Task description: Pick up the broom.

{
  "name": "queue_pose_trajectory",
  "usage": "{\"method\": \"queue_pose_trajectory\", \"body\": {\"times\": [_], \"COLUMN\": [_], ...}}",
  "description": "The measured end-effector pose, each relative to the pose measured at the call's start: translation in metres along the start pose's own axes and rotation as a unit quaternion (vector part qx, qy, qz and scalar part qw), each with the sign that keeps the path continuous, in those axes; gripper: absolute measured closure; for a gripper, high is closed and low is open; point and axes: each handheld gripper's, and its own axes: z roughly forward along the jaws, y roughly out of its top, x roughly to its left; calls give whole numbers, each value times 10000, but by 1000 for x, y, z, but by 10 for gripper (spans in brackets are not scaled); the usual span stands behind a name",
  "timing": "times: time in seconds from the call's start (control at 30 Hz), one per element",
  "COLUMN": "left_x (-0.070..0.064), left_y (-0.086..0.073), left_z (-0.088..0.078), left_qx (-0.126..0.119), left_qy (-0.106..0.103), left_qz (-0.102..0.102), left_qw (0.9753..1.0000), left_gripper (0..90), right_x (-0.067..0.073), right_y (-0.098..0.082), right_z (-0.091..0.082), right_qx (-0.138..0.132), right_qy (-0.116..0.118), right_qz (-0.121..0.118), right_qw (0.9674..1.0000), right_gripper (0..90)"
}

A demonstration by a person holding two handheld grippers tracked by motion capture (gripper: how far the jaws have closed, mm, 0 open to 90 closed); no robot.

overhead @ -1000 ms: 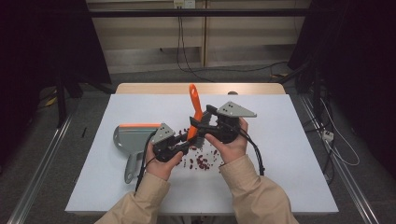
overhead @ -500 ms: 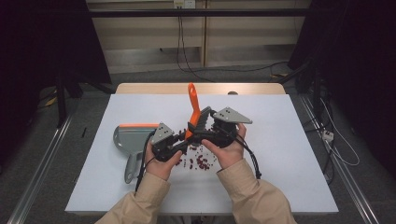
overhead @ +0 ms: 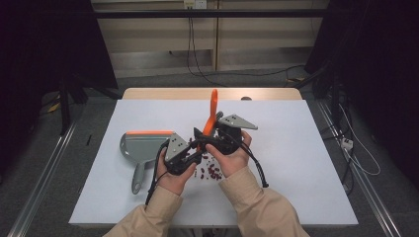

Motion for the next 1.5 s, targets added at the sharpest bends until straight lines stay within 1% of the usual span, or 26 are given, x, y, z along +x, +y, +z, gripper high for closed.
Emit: {"method": "queue_pose_trajectory", "body": {"times": [0.03,0.07,0.1,0.13,0.17,0.2,0.23,0.27,0.33,0.37,0.4,0.43,0.47,0.57,0.7,0.73,0.8,0.83,0.9,0.97,1.0,1.03,1.17,1.33,1.47,1.5], "left_x": [-4,-4,-5,-6,-6,-6,-6,-6,-4,-4,-2,-2,0,6,13,14,17,18,21,23,23,24,28,36,45,47], "left_y": [2,2,3,3,3,2,3,2,0,0,0,1,1,0,1,1,2,2,3,4,5,6,8,11,12,12], "left_z": [0,0,-1,0,0,1,3,5,7,7,6,6,5,3,0,0,-2,-2,-3,-5,-5,-6,-10,-17,-24,-26], "left_qx": [-45,-45,-35,-41,-38,-39,-15,-2,2,-15,-11,1,10,91,125,85,79,94,101,90,86,77,73,25,102,130], "left_qy": [28,28,47,34,36,73,139,118,-17,-41,-63,-70,-61,-58,-47,-49,4,-29,-96,-160,-114,-175,-306,-290,-351,-376], "left_qz": [110,110,210,138,130,132,231,198,160,160,188,151,153,91,-18,-98,-111,-150,-132,-139,-150,-164,-213,-231,-315,-291], "left_qw": [9999,9999,9998,9999,9999,9999,9996,9997,9999,9999,9998,9999,9999,9999,9999,9999,9999,9998,9998,9997,9998,9997,9993,9993,9988,9988], "left_gripper": [686,680,680,678,672,615,615,571,553,553,593,549,517,434,333,313,281,269,233,202,194,187,156,130,95,87], "right_x": [1,1,0,-1,-1,-1,-1,0,-4,-4,-6,-8,-11,-21,-29,-31,-36,-39,-44,-50,-53,-57,-69,-84,-94,-97], "right_y": [0,0,0,1,2,3,3,3,5,5,5,7,8,9,11,11,12,12,14,16,17,18,21,23,23,22], "right_z": [1,1,1,-1,-1,-3,-3,-2,-3,-3,-3,-4,-4,-6,-11,-12,-14,-16,-19,-22,-24,-26,-34,-44,-51,-52], "right_qx": [-9,-9,12,-14,-7,15,15,53,59,59,28,-18,27,142,204,245,336,365,429,520,549,569,681,831,972,1006], "right_qy": [-47,-47,-73,-42,-36,94,94,174,258,258,283,229,207,223,238,255,274,296,328,297,293,287,194,99,61,57], "right_qz": [-20,-20,-12,112,139,252,252,309,362,362,341,237,170,163,-42,-76,-91,-91,-102,-205,-240,-257,-289,-260,-209,-192], "right_qw": [10000,10000,10000,9999,9999,9996,9996,9994,9990,9990,9990,9995,9996,9995,9995,9993,9990,9989,9985,9980,9978,9976,9971,9962,9950,9947], "right_gripper": [328,328,382,397,424,534,534,609,683,683,695,695,695,696,696,696,695,695,695,695,695,695,695,695,695,695]}}
